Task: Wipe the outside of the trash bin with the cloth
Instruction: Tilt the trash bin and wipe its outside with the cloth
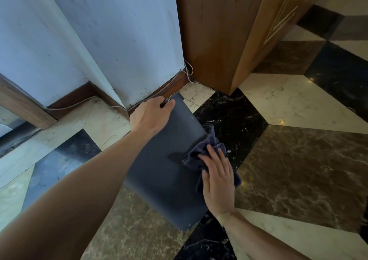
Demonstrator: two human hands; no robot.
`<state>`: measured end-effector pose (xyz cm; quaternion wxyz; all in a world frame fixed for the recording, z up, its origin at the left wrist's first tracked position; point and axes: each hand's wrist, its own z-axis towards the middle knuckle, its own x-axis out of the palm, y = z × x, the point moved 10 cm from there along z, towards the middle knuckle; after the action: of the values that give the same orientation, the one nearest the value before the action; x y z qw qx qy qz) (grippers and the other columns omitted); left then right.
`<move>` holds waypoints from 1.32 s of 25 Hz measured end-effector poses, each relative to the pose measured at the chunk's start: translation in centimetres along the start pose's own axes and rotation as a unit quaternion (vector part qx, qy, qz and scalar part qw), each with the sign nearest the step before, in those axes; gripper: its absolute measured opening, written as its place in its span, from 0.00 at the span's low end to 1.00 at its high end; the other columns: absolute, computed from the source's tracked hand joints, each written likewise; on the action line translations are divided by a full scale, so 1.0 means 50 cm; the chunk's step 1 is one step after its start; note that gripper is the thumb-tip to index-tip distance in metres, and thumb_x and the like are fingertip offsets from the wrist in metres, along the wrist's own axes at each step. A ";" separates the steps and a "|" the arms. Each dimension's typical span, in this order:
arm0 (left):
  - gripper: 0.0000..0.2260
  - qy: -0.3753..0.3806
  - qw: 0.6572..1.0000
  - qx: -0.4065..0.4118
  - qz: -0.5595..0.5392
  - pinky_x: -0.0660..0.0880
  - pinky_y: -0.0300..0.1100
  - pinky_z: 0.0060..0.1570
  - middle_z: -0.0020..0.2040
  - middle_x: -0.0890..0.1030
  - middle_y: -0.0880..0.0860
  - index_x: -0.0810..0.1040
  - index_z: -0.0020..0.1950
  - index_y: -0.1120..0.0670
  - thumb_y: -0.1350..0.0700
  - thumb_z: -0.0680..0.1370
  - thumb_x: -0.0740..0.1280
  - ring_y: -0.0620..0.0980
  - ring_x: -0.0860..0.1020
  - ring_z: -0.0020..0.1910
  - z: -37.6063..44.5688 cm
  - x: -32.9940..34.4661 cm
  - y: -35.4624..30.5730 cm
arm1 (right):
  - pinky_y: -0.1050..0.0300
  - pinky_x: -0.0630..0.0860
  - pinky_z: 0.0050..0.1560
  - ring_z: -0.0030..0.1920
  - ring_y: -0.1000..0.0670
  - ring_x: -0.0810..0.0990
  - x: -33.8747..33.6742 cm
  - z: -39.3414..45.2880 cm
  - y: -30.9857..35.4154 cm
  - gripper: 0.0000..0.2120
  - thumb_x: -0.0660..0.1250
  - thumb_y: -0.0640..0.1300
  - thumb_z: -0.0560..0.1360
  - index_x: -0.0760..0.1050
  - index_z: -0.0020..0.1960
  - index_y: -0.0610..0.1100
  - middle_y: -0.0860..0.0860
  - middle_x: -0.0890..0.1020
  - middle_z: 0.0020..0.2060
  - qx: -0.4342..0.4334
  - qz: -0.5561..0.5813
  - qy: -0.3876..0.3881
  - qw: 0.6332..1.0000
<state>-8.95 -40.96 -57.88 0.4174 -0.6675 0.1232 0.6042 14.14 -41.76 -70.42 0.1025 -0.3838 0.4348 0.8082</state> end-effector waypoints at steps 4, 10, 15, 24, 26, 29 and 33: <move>0.23 -0.023 0.998 0.005 -0.056 0.66 0.46 0.32 0.29 0.73 0.52 0.69 0.36 0.57 0.37 0.76 0.58 0.56 0.76 0.34 -0.015 -0.032 0.051 | 0.61 0.73 0.62 0.63 0.55 0.77 -0.064 0.059 -0.035 0.15 0.52 0.47 0.84 0.69 0.69 0.52 0.59 0.77 0.60 0.197 0.245 -0.099 0.944; 0.24 -0.002 0.989 0.078 -0.128 0.75 0.57 0.39 0.32 0.76 0.54 0.73 0.38 0.56 0.34 0.74 0.59 0.56 0.77 0.36 -0.051 -0.040 0.042 | 0.60 0.74 0.58 0.58 0.64 0.77 -0.099 0.081 0.069 0.16 0.53 0.49 0.82 0.68 0.69 0.54 0.58 0.80 0.58 0.171 0.351 -0.089 0.916; 0.19 0.022 0.972 0.108 -0.209 0.73 0.56 0.40 0.34 0.78 0.57 0.77 0.40 0.54 0.39 0.73 0.61 0.56 0.76 0.37 -0.091 -0.051 0.033 | 0.44 0.57 0.76 0.79 0.49 0.54 -0.077 0.104 0.205 0.23 0.48 0.54 0.84 0.55 0.78 0.55 0.52 0.59 0.79 -0.027 0.086 -0.011 0.996; 0.22 -0.077 0.923 -0.073 -0.369 0.64 0.48 0.35 0.23 0.71 0.50 0.77 0.25 0.55 0.37 0.67 0.66 0.50 0.66 0.31 -0.113 -0.091 0.176 | 0.40 0.57 0.74 0.78 0.40 0.54 -0.010 0.067 0.306 0.26 0.51 0.56 0.83 0.52 0.79 0.54 0.50 0.54 0.80 -0.104 -0.040 0.046 0.993; 0.19 -0.083 0.924 -0.089 -0.362 0.63 0.48 0.34 0.20 0.68 0.46 0.75 0.22 0.51 0.40 0.68 0.65 0.51 0.65 0.31 -0.111 -0.090 0.181 | 0.41 0.56 0.75 0.79 0.42 0.53 -0.011 0.084 0.300 0.27 0.51 0.56 0.83 0.50 0.80 0.54 0.50 0.53 0.80 -0.087 -0.013 0.055 0.995; 0.17 -0.094 0.925 -0.107 -0.353 0.63 0.54 0.34 0.29 0.67 0.58 0.74 0.28 0.57 0.44 0.66 0.63 0.54 0.63 0.33 -0.099 -0.090 0.206 | 0.42 0.54 0.76 0.79 0.44 0.51 -0.003 0.113 0.290 0.27 0.51 0.55 0.83 0.48 0.80 0.55 0.51 0.52 0.80 -0.070 0.042 0.087 0.993; 0.17 -0.103 0.925 -0.119 -0.345 0.54 0.48 0.30 0.20 0.61 0.43 0.65 0.18 0.51 0.55 0.69 0.57 0.41 0.58 0.23 -0.106 -0.108 0.240 | 0.44 0.49 0.77 0.80 0.46 0.47 0.019 0.120 0.309 0.27 0.51 0.55 0.83 0.48 0.79 0.56 0.53 0.52 0.80 -0.091 0.075 0.120 0.986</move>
<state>-14.52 -53.97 -58.29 0.5280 -0.6479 -0.2315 0.4979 2.57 -46.52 -59.49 -0.0463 -0.4524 0.3961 0.7976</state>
